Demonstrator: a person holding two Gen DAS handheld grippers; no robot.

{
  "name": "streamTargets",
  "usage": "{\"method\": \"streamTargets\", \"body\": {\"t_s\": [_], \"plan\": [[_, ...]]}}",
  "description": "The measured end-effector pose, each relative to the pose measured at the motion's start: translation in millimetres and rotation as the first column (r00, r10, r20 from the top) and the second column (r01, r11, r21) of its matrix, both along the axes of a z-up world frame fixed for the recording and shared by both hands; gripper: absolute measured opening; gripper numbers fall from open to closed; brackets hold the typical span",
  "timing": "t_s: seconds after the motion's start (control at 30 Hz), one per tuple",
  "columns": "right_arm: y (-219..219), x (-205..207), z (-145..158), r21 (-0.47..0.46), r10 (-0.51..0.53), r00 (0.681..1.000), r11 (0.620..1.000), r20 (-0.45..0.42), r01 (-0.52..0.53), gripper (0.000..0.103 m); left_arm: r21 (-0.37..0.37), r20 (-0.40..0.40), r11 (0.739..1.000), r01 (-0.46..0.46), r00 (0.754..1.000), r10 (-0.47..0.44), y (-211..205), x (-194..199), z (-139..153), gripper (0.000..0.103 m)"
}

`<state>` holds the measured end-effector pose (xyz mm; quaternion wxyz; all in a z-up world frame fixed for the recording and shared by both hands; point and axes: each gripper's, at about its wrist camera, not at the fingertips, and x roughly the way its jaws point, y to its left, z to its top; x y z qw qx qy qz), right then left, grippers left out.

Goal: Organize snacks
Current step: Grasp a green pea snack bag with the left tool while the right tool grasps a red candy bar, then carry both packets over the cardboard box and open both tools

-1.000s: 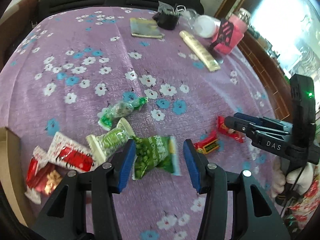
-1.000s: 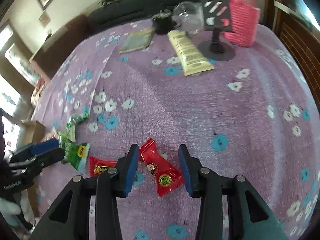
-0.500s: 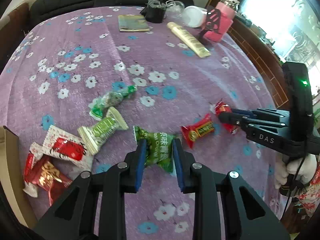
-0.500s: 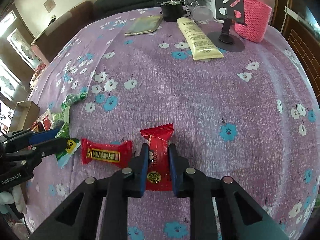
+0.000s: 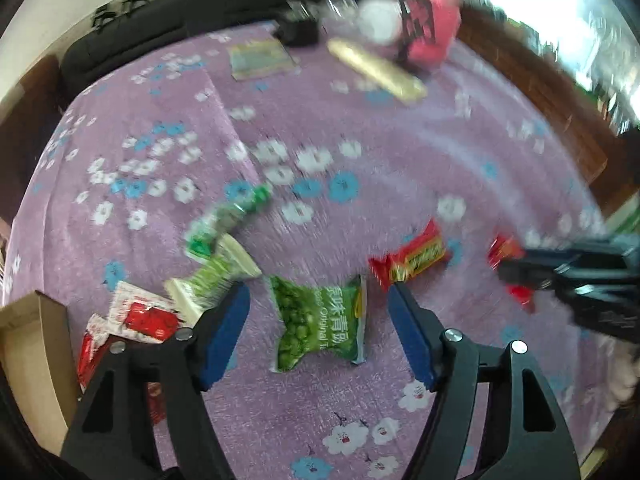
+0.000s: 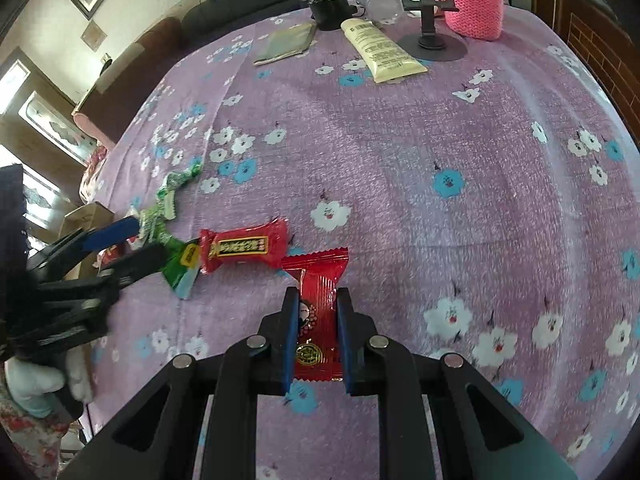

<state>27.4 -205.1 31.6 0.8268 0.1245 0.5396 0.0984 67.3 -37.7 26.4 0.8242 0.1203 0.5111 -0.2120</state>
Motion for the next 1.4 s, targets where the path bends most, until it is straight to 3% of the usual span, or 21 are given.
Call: {"method": "streamTargets", "body": {"t_s": [0.07,0.17,0.37,0.53,0.67,0.77,0.97,1.17,1.4], "plan": [[4,-1,2,0.004,0.0,1.0,1.0,0.001,0.0,0.016,0.003,-0.03,1.0,0.007,1.0,-0.007,-1,-3,-8,0.044],[10,-7,6,0.002,0.004,1.0,1.0,0.009,-0.004,0.016,-0.062,-0.041,0.997,-0.038,0.999,0.036,16,-7,-1,0.038],[29,-20,15,0.029,0.009,1.0,1.0,0.009,-0.01,0.016,-0.149,-0.037,0.984,-0.101,0.995,0.096,57,-26,27,0.037],[73,-25,34,0.074,0.062,0.998,0.995,0.028,-0.064,0.016,-0.267,-0.048,0.935,-0.233,0.972,0.229,127,-54,61,0.038],[131,-26,49,0.103,0.149,0.988,0.983,0.05,-0.154,0.016,-0.264,-0.024,0.897,-0.355,0.932,0.362,197,-79,76,0.038],[180,-27,52,0.133,0.214,0.976,0.967,0.047,-0.219,0.015,-0.253,-0.048,0.852,-0.459,0.885,0.463,260,-92,70,0.038],[284,-30,51,0.157,0.332,0.943,0.93,0.039,-0.334,0.015,-0.246,-0.077,0.802,-0.545,0.835,0.544,332,-92,54,0.038],[353,-17,36,0.088,0.365,0.931,0.927,0.018,-0.365,0.015,-0.209,-0.084,0.815,-0.541,0.84,0.536,356,-64,38,0.038],[388,-4,15,0.037,0.343,0.939,0.939,-0.027,-0.341,0.019,-0.275,-0.157,0.793,-0.544,0.839,0.521,376,-66,32,0.042]]}}
